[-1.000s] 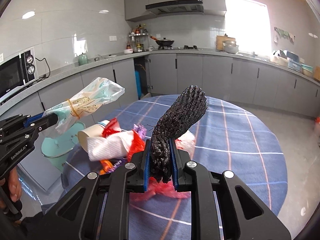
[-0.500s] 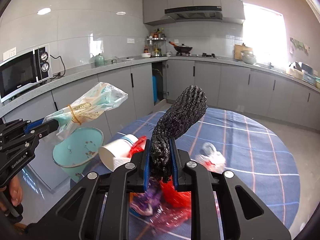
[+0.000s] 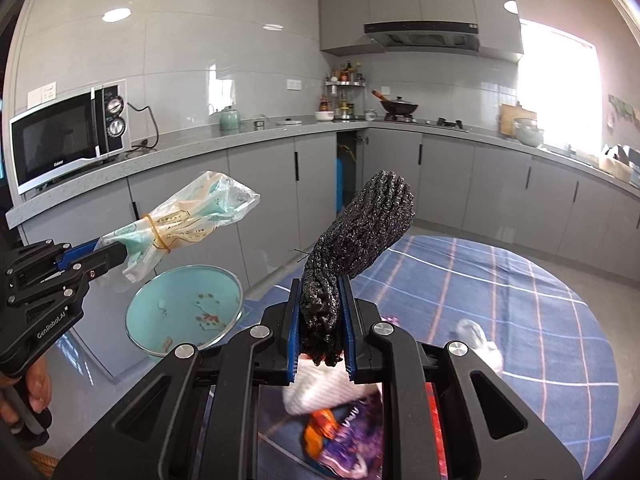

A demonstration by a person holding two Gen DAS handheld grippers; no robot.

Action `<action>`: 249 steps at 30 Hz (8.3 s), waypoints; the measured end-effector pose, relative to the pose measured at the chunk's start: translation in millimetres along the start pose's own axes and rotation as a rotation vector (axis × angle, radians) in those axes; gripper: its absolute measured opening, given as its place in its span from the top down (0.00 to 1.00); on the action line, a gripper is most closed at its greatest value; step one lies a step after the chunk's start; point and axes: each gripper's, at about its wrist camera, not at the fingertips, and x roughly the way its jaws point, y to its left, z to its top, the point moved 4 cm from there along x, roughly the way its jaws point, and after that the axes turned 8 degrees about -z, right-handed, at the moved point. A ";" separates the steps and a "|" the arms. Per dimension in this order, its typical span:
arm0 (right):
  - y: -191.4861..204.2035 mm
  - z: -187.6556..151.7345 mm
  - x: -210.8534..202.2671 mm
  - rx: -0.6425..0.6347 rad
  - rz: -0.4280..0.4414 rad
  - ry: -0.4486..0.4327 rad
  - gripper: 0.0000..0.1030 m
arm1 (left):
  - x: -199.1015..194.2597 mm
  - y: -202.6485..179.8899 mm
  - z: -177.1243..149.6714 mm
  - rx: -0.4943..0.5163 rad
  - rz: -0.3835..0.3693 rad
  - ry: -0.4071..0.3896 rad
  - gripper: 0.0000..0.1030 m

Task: Collect trash

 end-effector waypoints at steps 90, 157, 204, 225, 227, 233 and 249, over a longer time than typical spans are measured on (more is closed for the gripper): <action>141.9 10.1 115.9 -0.163 0.243 0.106 0.62 | 39.8 129.1 -43.4 -0.165 0.205 0.108 0.37; -94.5 -85.6 -4.8 0.110 -0.198 0.159 0.43 | 106.6 -65.1 -47.6 0.131 -0.121 0.169 0.96; -26.4 -12.5 -11.0 -0.021 -0.079 -0.032 0.95 | 21.1 -0.1 -17.4 0.078 0.027 0.016 0.96; 30.1 19.8 21.5 -0.079 0.038 -0.060 0.95 | 13.3 62.6 -12.0 0.012 0.145 -0.004 0.96; 34.2 21.3 24.1 -0.082 0.047 -0.060 0.95 | 13.4 67.1 -12.2 0.007 0.152 -0.002 0.96; 46.8 25.5 32.4 -0.090 0.069 -0.055 0.95 | 15.5 80.1 -14.3 -0.009 0.172 0.008 0.96; 83.7 29.7 56.8 -0.124 0.133 -0.038 0.95 | 24.3 117.9 -24.4 -0.049 0.229 0.047 0.96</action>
